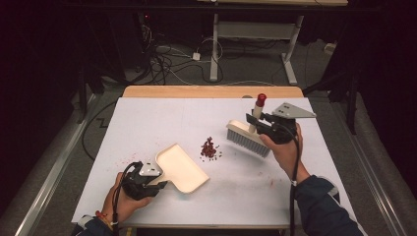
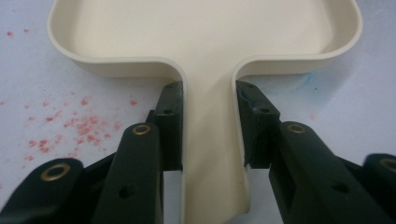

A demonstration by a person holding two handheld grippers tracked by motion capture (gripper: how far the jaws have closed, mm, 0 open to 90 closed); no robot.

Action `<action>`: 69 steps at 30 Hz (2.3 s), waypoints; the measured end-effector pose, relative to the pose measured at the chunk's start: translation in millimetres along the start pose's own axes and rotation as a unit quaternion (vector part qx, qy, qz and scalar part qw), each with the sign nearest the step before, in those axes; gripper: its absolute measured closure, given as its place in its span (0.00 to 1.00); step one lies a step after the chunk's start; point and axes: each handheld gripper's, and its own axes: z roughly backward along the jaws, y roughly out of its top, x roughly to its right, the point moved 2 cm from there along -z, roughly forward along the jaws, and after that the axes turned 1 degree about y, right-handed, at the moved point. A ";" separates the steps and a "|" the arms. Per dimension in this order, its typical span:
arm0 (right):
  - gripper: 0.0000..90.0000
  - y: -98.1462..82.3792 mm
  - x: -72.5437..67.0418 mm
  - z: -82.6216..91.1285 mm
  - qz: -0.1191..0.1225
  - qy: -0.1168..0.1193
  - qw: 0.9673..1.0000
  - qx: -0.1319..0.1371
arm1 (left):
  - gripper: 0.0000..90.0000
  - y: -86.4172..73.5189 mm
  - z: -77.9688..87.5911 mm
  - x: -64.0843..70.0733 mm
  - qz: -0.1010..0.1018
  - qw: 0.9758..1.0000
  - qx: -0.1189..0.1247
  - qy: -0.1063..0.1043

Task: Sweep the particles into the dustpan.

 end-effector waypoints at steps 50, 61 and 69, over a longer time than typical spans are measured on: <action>0.76 -7.8 -118.1 -57.6 0.038 0.050 0.998 -0.019 | 0.71 33.6 -30.7 25.6 0.059 0.998 -0.021 0.019; 0.77 -5.9 -131.3 -51.4 0.039 0.064 0.997 -0.015 | 0.71 39.5 -34.4 25.4 0.061 0.998 -0.024 0.017; 0.77 -5.1 -136.7 -49.4 0.039 0.077 0.996 -0.011 | 0.71 39.3 -34.7 22.7 0.055 0.998 -0.025 0.013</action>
